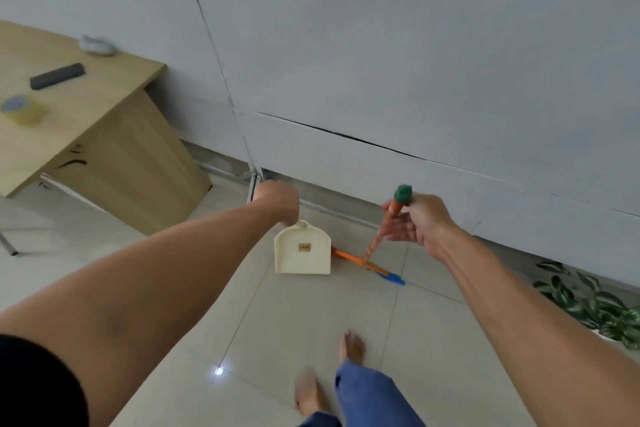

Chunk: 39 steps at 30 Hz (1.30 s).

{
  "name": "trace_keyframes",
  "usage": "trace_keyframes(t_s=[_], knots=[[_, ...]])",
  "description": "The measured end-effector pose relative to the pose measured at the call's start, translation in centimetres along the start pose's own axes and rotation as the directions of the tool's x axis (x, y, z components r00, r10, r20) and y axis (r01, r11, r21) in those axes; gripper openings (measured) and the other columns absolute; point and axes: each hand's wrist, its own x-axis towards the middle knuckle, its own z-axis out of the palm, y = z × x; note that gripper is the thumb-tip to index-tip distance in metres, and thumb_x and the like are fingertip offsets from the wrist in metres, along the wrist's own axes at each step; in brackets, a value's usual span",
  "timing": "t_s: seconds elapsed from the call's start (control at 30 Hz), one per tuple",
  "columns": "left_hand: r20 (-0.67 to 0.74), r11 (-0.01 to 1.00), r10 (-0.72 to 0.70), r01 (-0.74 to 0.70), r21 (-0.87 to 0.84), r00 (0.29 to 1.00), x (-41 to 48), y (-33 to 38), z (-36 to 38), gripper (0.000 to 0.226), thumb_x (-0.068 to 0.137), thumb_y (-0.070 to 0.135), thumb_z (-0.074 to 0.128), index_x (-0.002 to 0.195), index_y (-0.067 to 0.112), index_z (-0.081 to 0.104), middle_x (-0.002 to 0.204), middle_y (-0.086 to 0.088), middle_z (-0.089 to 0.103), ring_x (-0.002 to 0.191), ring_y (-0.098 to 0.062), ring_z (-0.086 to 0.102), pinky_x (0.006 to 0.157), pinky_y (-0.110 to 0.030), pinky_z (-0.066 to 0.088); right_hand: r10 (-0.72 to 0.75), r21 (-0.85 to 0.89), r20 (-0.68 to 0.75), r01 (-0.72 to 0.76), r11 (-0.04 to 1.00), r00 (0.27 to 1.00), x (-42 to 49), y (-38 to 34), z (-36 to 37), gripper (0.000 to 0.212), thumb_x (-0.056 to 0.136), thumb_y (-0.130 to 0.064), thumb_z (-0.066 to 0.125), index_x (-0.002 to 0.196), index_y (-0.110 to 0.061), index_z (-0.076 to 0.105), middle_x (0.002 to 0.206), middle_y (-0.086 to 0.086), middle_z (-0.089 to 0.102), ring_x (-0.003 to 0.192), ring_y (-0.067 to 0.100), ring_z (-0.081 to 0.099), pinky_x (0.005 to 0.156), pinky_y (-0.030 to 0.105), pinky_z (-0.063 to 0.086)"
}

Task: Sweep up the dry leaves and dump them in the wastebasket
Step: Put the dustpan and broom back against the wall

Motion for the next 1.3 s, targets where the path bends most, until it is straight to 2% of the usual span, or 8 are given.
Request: trace_keyframes(t_s=[0.1, 0.2, 0.27, 0.33, 0.43, 0.6, 0.87, 1.3], knots=[[-0.046, 0.999, 0.002, 0.0, 0.039, 0.999, 3.7, -0.4, -1.8, 0.008, 0.076, 0.008, 0.058, 0.079, 0.014, 0.062, 0.07, 0.002, 0.059, 0.073, -0.018, 0.064, 0.063, -0.024, 0.047, -0.097, 0.021, 0.001, 0.097, 0.995, 0.995, 3.1, -2.5, 0.7, 0.035, 0.091, -0.006, 0.038, 0.105, 0.0, 0.069, 0.075, 0.023, 0.069, 0.063, 0.03, 0.069, 0.052, 0.031, 0.056], [-0.114, 0.996, 0.007, 0.004, 0.093, 0.993, 7.3, -0.6, -3.8, 0.017, 0.077, 0.008, 0.059, 0.091, 0.013, 0.067, 0.08, -0.004, 0.059, 0.083, -0.023, 0.065, 0.065, -0.026, 0.048, -0.256, -0.169, -0.022, 0.249, 0.954, 0.966, 5.8, -4.4, 1.4, 0.024, 0.089, -0.009, 0.051, 0.105, -0.01, 0.069, 0.072, 0.013, 0.07, 0.059, 0.021, 0.065, 0.053, 0.028, 0.051], [-0.123, 0.995, 0.013, 0.0, 0.101, 0.992, 9.7, -0.7, -5.1, 0.019, 0.077, 0.006, 0.06, 0.092, 0.012, 0.068, 0.082, -0.005, 0.061, 0.082, -0.023, 0.064, 0.064, -0.026, 0.047, -0.394, -0.4, -0.032, 0.349, 0.847, 0.919, 7.2, -5.7, 2.1, 0.014, 0.094, -0.026, 0.058, 0.096, -0.015, 0.067, 0.071, 0.007, 0.07, 0.058, 0.017, 0.064, 0.057, 0.029, 0.053], [-0.145, 0.996, 0.021, -0.008, 0.094, 0.989, 11.8, -0.7, -6.1, 0.02, 0.076, 0.005, 0.062, 0.094, 0.011, 0.068, 0.089, -0.006, 0.066, 0.085, -0.025, 0.065, 0.063, -0.026, 0.046, -0.49, -0.603, 0.014, 0.398, 0.691, 0.872, 8.3, -7.0, 2.7, 0.022, 0.097, -0.039, 0.055, 0.091, -0.02, 0.065, 0.072, 0.001, 0.069, 0.063, 0.013, 0.064, 0.058, 0.025, 0.048], [-0.143, 0.996, 0.037, -0.025, 0.085, 0.989, 14.3, -0.8, -6.6, 0.02, 0.077, 0.004, 0.062, 0.096, 0.009, 0.068, 0.094, -0.008, 0.067, 0.088, -0.026, 0.066, 0.064, -0.027, 0.046, -0.51, -0.716, 0.096, 0.416, 0.562, 0.855, 9.8, -8.7, 3.1, 0.027, 0.099, -0.041, 0.05, 0.089, -0.019, 0.063, 0.077, -0.001, 0.069, 0.067, 0.014, 0.061, 0.057, 0.024, 0.04], [-0.127, 0.991, 0.093, -0.08, 0.103, 0.988, 17.5, -0.9, -6.5, 0.021, 0.077, 0.001, 0.06, 0.095, 0.008, 0.068, 0.092, -0.009, 0.066, 0.085, -0.027, 0.065, 0.063, -0.028, 0.047, -0.48, -0.738, 0.202, 0.455, 0.499, 0.854, 11.0, -11.4, 3.0, 0.032, 0.099, -0.043, 0.047, 0.086, -0.018, 0.063, 0.078, 0.001, 0.07, 0.074, 0.019, 0.065, 0.072, 0.034, 0.052], [-0.15, 0.979, 0.18, -0.162, 0.121, 0.972, 21.9, -1.8, -8.2, 0.021, 0.074, -0.003, 0.063, 0.092, 0.006, 0.069, 0.087, -0.009, 0.066, 0.08, -0.027, 0.065, 0.059, -0.027, 0.047, -0.448, -0.711, 0.329, 0.531, 0.462, 0.831, 10.3, -16.5, 4.8, 0.036, 0.099, -0.042, 0.048, 0.086, -0.01, 0.059, 0.081, 0.006, 0.07, 0.078, 0.024, 0.066, 0.078, 0.045, 0.053], [-0.171, 0.931, 0.337, -0.3, 0.21, 0.926, 28.3, -5.9, -10.3, 0.014, 0.077, -0.004, 0.064, 0.086, 0.006, 0.069, 0.075, -0.008, 0.064, 0.07, -0.027, 0.065, 0.06, -0.028, 0.053, -0.384, -0.661, 0.415, 0.563, 0.495, 0.825, 11.8, -22.3, 10.5, 0.034, 0.1, -0.038, 0.048, 0.093, -0.009, 0.064, 0.086, 0.006, 0.068, 0.081, 0.021, 0.065, 0.084, 0.041, 0.054]])
